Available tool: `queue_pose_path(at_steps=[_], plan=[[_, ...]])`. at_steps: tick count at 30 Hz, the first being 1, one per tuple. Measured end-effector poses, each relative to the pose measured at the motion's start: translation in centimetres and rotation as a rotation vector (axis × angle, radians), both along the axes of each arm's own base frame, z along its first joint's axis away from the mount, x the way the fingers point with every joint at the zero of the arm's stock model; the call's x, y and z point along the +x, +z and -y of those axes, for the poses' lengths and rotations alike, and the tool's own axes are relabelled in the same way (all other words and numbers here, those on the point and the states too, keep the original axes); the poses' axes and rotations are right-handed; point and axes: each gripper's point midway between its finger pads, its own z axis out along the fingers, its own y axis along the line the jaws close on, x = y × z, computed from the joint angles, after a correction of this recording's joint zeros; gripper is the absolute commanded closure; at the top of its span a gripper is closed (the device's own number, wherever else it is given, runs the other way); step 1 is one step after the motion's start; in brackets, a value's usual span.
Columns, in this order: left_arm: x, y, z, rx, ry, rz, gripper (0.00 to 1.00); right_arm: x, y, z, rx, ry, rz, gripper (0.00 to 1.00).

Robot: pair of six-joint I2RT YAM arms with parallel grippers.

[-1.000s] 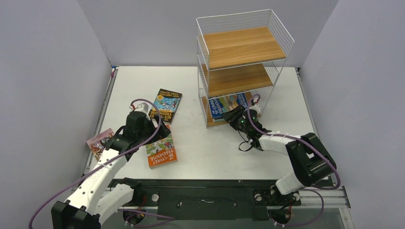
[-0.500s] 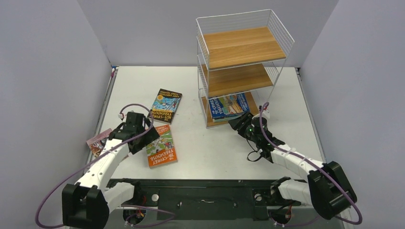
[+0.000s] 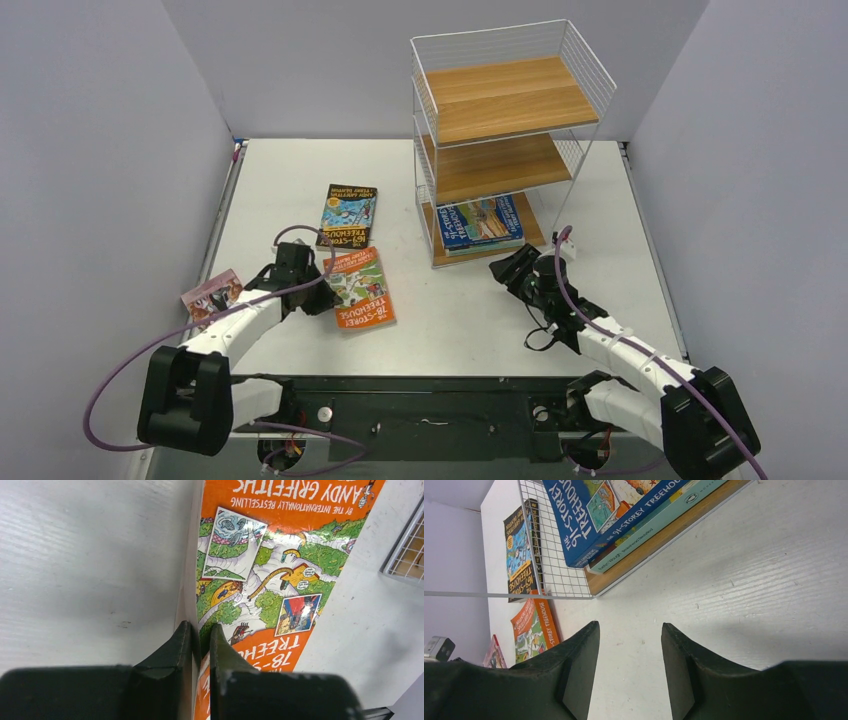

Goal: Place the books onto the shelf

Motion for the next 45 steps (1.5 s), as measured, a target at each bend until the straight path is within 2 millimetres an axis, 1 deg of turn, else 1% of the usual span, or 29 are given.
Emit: queue_pose_path(at_steps=[5,8,11,13,16,18,19,20,21,22,26,28,34,35,37,38,39,40,41,42,43,45], plan=[[0.1,0.3,0.5,-0.002,-0.028,0.020,1.00,-0.1,-0.2,0.1,-0.005,-0.001,-0.009,0.55],[0.0,1.0,0.7,0.003,-0.059,0.055,1.00,-0.2,-0.4,0.1,-0.008,0.001,-0.015,0.55],[-0.3,1.9,1.6,0.000,-0.124,0.096,1.00,-0.3,-0.7,-0.2,-0.009,0.019,-0.027,0.55],[-0.9,2.2,2.8,-0.006,-0.196,0.112,1.00,-0.5,-1.0,-0.6,-0.006,0.043,-0.035,0.52],[-2.2,2.0,4.8,-0.025,-0.308,0.098,1.00,-0.7,-1.2,-1.4,0.007,0.091,-0.043,0.46],[-3.2,1.5,6.3,-0.039,-0.379,0.074,1.00,-1.1,-1.5,-2.1,0.015,0.141,-0.058,0.44],[-3.7,1.2,6.9,-0.047,-0.411,0.058,1.00,-1.4,-1.8,-2.5,0.016,0.167,-0.070,0.42],[-4.3,1.0,7.6,-0.055,-0.443,0.043,1.00,-1.7,-2.1,-2.7,0.018,0.188,-0.082,0.22],[-4.8,0.8,8.1,-0.063,-0.469,0.031,1.00,-2.1,-2.3,-3.0,0.022,0.213,-0.096,0.18],[-5.1,0.8,8.5,-0.070,-0.489,0.024,1.00,-2.5,-2.5,-3.3,0.028,0.237,-0.109,0.15],[-5.8,1.2,10.3,-0.106,-0.535,0.034,1.00,-3.7,-2.6,-4.1,0.058,0.305,-0.125,0.14],[-6.2,1.2,11.5,-0.128,-0.548,0.032,1.00,-4.7,-3.0,-4.3,0.084,0.326,-0.142,0.13],[-7.7,0.8,15.5,-0.190,-0.571,0.015,1.00,-7.9,-5.2,-5.1,0.181,0.354,-0.233,0.13],[-7.8,0.7,16.1,-0.200,-0.572,0.014,1.00,-8.4,-5.4,-5.4,0.195,0.362,-0.246,0.14],[-8.0,0.5,17.1,-0.222,-0.568,0.010,1.00,-8.7,-5.3,-6.2,0.234,0.381,-0.249,0.16],[-8.1,0.5,17.6,-0.233,-0.567,0.008,1.00,-8.7,-5.3,-6.5,0.250,0.387,-0.251,0.19],[-8.2,0.4,18.1,-0.244,-0.565,0.009,1.00,-8.7,-5.3,-6.9,0.268,0.395,-0.255,0.24],[-8.1,0.4,18.5,-0.255,-0.562,0.010,1.00,-8.8,-5.3,-7.2,0.287,0.402,-0.258,0.26],[-8.1,0.3,18.8,-0.264,-0.561,0.012,1.00,-8.8,-5.4,-7.4,0.304,0.407,-0.260,0.31],[-8.1,0.3,19.1,-0.271,-0.558,0.013,1.00,-8.9,-5.5,-7.7,0.323,0.413,-0.268,0.33],[-8.0,0.3,19.3,-0.276,-0.555,0.014,1.00,-8.9,-5.6,-8.0,0.337,0.418,-0.271,0.40],[-7.9,0.1,19.5,-0.282,-0.551,0.012,1.00,-9.1,-5.9,-8.4,0.364,0.428,-0.280,0.49]])
